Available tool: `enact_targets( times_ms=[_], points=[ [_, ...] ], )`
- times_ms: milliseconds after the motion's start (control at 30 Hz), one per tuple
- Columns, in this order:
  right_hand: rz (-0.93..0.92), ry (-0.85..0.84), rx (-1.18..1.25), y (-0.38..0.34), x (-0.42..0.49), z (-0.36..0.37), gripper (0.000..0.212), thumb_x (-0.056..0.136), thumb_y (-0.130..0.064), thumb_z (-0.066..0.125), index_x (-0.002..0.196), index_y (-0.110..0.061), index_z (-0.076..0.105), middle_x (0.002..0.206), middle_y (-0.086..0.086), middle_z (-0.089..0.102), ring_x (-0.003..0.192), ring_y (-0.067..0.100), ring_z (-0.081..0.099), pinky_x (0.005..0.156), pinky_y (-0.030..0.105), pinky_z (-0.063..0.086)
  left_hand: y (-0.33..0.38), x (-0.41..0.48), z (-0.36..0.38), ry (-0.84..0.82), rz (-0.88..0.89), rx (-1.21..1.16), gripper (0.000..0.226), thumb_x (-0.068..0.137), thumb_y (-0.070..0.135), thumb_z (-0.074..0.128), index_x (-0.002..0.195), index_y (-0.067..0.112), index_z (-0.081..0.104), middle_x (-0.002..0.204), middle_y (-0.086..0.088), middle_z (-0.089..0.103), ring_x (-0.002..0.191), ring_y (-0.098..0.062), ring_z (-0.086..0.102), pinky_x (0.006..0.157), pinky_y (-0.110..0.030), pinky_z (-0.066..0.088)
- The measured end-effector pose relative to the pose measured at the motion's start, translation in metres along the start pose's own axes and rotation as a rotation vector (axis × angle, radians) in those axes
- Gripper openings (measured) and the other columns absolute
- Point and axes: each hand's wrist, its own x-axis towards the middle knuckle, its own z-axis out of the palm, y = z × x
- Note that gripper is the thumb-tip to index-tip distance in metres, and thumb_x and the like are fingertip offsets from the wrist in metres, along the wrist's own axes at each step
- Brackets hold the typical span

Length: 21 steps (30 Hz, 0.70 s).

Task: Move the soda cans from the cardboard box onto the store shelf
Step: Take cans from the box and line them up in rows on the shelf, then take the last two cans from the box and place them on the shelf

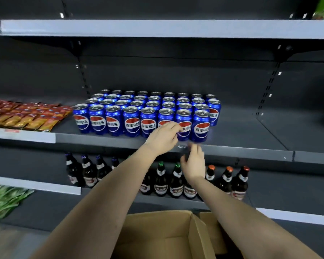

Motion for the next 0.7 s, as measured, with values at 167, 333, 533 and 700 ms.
enact_targets(
  times_ms=[167, 333, 533, 700],
  points=[
    [-0.010, -0.190, -0.050, -0.029, -0.057, 0.049, 0.041, 0.089, -0.013, 0.054, 0.128, -0.008, 0.046, 0.130, 0.013, 0.045, 0.117, 0.033, 0.044, 0.093, 0.042, 0.041, -0.033, -0.078, -0.012, -0.136, -0.136, 0.020, 0.025, 0.093, 0.017, 0.046, 0.115, 0.018, 0.056, 0.120, 0.002, 0.056, 0.106, -0.017, 0.055, 0.082, -0.031, 0.044],
    [-0.018, -0.356, -0.018, -0.050, -0.122, 0.104, 0.038, 0.089, -0.011, 0.051, 0.127, -0.009, 0.046, 0.129, 0.012, 0.045, 0.117, 0.032, 0.044, 0.095, 0.042, 0.042, -0.075, -0.176, 0.005, -0.339, -0.288, 0.024, 0.026, 0.090, 0.018, 0.047, 0.113, 0.016, 0.058, 0.120, -0.003, 0.055, 0.107, -0.023, 0.056, 0.086, -0.036, 0.048],
    [-0.007, -0.618, -0.044, -0.057, -0.186, 0.160, 0.038, 0.091, -0.011, 0.048, 0.128, -0.017, 0.045, 0.131, 0.010, 0.042, 0.121, 0.032, 0.041, 0.094, 0.041, 0.041, -0.109, -0.281, 0.038, -0.531, -0.534, -0.069, 0.028, 0.092, 0.016, 0.047, 0.118, 0.016, 0.056, 0.127, -0.004, 0.049, 0.114, -0.025, 0.052, 0.091, -0.036, 0.046],
    [0.036, -0.740, -0.058, -0.038, -0.222, 0.199, 0.047, 0.088, -0.014, 0.058, 0.133, -0.015, 0.045, 0.138, 0.009, 0.042, 0.124, 0.030, 0.043, 0.097, 0.042, 0.043, -0.109, -0.331, 0.078, -0.576, -0.727, -0.164, 0.035, 0.084, 0.015, 0.054, 0.119, 0.012, 0.058, 0.124, -0.008, 0.051, 0.116, -0.027, 0.050, 0.091, -0.036, 0.046]
  ],
)
